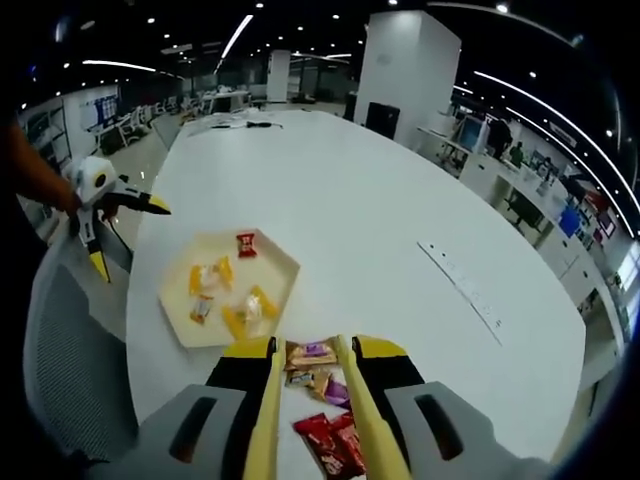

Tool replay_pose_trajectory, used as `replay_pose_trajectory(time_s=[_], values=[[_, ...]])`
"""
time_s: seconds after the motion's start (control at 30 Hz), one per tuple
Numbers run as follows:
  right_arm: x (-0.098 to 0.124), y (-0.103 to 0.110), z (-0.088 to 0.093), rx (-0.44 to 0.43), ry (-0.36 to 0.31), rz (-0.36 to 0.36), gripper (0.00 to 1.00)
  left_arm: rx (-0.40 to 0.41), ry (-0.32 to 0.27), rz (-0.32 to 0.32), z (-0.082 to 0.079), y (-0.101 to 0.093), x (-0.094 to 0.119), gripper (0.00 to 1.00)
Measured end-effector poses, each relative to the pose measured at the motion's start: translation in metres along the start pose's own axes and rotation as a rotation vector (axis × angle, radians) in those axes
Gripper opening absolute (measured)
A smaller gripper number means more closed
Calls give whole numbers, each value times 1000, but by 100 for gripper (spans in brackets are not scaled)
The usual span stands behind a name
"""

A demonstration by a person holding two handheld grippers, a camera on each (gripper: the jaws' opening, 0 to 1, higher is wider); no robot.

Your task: Place the target food into the container with the food tongs after gripping and lifting it, then release it inside without dropping or visibly crushing the food.

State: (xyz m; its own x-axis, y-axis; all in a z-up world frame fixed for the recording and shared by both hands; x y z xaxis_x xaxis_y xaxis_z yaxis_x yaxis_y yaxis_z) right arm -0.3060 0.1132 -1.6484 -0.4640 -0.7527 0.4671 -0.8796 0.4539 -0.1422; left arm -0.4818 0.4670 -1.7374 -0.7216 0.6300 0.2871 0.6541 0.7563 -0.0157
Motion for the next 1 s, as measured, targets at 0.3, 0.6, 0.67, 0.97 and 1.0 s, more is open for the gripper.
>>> replay_pose_trajectory(time_s=[0.3,0.6,0.67,0.97,1.0], values=[[-4,0,9,10,16,-4,29,0,1,0,0,0,0,99],[-12,1,28,4,41,-18,29,4,0,0,0,0,0,99],[-15,1,33,5,48,-22,29,4,2,0,0,0,-1,99],[-29,7,54,29,89,-52,29,2,7,-2,1,1,-1,99],[-31,6,56,29,95,-57,29,0,7,-3,1,1,-1,99]])
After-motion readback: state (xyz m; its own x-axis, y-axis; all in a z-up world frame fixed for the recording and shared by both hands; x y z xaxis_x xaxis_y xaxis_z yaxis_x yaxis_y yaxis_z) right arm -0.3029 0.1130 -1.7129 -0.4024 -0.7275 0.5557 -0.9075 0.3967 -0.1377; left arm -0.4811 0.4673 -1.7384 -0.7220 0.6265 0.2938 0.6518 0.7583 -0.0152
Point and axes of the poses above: the point that each gripper's makers call its tool centre point, and the gripper's own axes: x roughly backward along the fingers, y roughly to its left, z roughly out of its underside, the point moved 10 cm from there along x, roughly backward along the fingers, and after that the axes turned 15 degrees about -y, right-handed, at the moved point
